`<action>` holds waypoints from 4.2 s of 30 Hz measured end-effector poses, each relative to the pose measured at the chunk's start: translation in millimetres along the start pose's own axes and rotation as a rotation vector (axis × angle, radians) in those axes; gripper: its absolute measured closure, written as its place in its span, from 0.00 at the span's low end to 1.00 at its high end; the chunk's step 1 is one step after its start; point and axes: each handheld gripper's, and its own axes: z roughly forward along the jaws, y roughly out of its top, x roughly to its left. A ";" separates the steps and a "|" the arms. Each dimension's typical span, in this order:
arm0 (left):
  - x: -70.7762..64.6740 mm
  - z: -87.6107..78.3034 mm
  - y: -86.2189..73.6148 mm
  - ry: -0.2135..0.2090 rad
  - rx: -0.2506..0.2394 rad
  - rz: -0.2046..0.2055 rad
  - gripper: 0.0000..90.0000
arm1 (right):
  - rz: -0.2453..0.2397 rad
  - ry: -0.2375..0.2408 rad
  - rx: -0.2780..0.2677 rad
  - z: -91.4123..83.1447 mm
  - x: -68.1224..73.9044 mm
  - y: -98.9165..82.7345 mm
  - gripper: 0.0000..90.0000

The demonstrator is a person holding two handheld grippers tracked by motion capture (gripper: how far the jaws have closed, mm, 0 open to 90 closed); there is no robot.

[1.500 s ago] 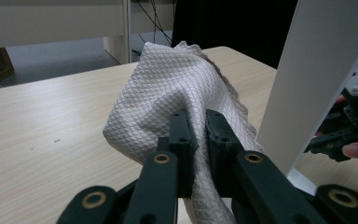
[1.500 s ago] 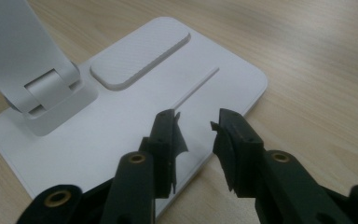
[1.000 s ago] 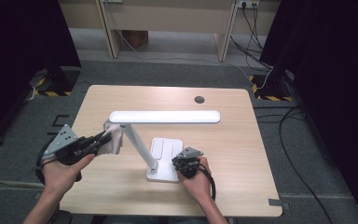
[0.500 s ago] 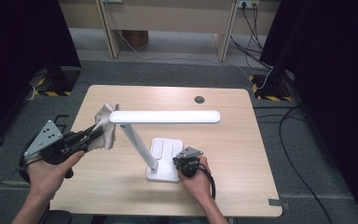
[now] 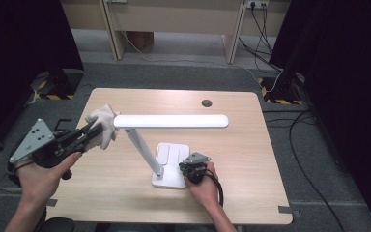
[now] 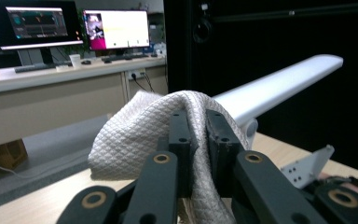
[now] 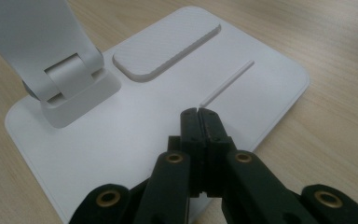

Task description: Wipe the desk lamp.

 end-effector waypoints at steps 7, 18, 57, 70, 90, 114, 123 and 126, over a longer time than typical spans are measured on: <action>-2.6 4.9 8.7 -0.027 0.005 0.029 0.91 | -0.001 0.000 -0.001 0.4 0.2 0.2 1.00; -15.7 25.5 19.6 -0.082 0.025 0.068 0.91 | -0.010 -0.003 -0.003 0.6 0.5 0.1 1.00; -43.0 65.2 29.7 -0.138 0.069 0.091 0.91 | -0.033 -0.005 0.012 1.1 1.8 2.1 1.00; -49.6 71.6 31.0 -0.139 0.074 0.098 0.91 | -0.055 -0.015 0.014 1.3 2.8 2.5 1.00; -58.8 86.1 32.4 -0.172 0.070 0.084 0.91 | -0.060 -0.017 0.012 1.1 2.8 2.1 1.00; -71.5 100.9 34.7 -0.196 0.071 0.095 0.91 | -0.061 -0.022 0.005 1.1 3.4 1.1 1.00; -75.8 106.4 35.8 -0.206 0.074 0.099 0.91 | -0.061 -0.021 0.004 1.2 3.6 1.0 1.00; -77.0 108.2 36.1 -0.210 0.075 0.099 0.91 | -0.061 -0.022 0.003 1.3 3.8 0.9 1.00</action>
